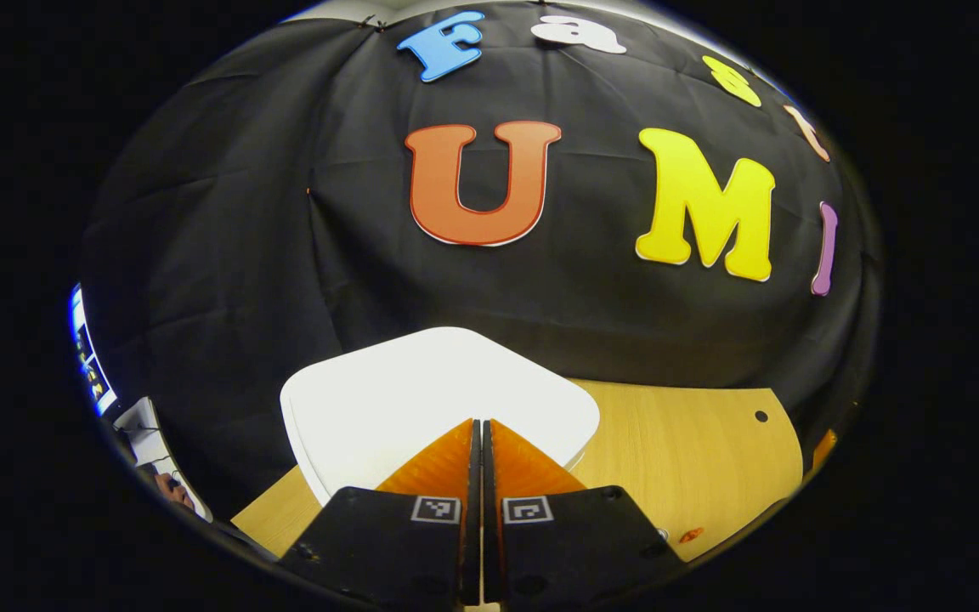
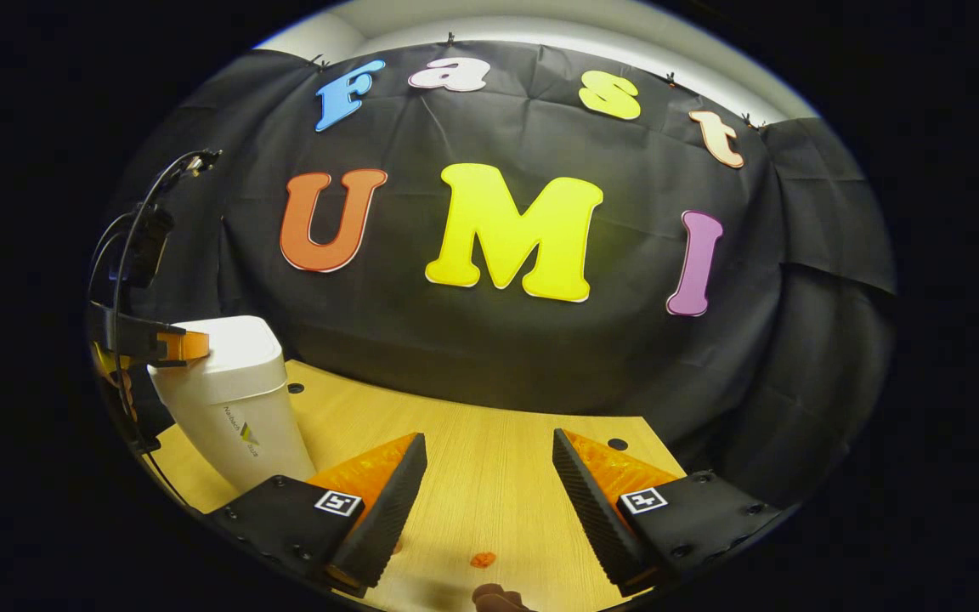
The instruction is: Press the lid of the desktop garbage bin to open it, pick up the crumpled paper on the desktop and throw it into the bin, then pick up the pop can on the desktop and drop it into the bin, and finally close the garbage bin lid.
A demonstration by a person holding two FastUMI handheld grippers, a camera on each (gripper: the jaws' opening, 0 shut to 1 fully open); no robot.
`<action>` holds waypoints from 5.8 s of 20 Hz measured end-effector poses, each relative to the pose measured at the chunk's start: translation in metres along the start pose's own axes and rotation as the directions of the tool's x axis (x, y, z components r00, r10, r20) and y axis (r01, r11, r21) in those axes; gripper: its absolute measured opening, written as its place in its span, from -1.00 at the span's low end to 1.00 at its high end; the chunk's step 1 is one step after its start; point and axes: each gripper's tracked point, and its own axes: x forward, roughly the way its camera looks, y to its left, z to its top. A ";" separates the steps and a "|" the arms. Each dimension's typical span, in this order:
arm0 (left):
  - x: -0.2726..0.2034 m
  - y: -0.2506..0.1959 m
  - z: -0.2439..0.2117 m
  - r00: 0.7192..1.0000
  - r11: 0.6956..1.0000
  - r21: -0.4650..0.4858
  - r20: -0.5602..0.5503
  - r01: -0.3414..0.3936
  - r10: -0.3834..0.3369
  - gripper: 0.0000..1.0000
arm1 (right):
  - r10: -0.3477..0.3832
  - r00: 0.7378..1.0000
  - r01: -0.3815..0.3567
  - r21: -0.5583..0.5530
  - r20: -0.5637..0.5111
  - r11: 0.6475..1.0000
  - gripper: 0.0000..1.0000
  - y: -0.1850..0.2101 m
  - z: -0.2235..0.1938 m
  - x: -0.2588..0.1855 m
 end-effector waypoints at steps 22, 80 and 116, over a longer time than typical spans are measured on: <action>-0.071 -0.025 0.064 0.977 0.999 0.044 0.211 -0.021 0.012 -0.25 | -0.053 0.987 0.076 0.151 -0.150 0.986 0.88 -0.072 -0.066 -0.002; -0.106 -0.087 -0.148 0.974 0.965 0.178 -0.162 0.190 -0.162 0.75 | 0.132 0.712 -0.098 0.089 -0.690 0.991 -0.10 0.000 -0.310 0.082; -0.113 -0.090 -0.167 0.946 0.923 0.214 -0.140 0.318 -0.294 0.72 | 0.305 0.893 -0.245 0.211 -0.332 0.946 -0.51 0.031 0.021 0.011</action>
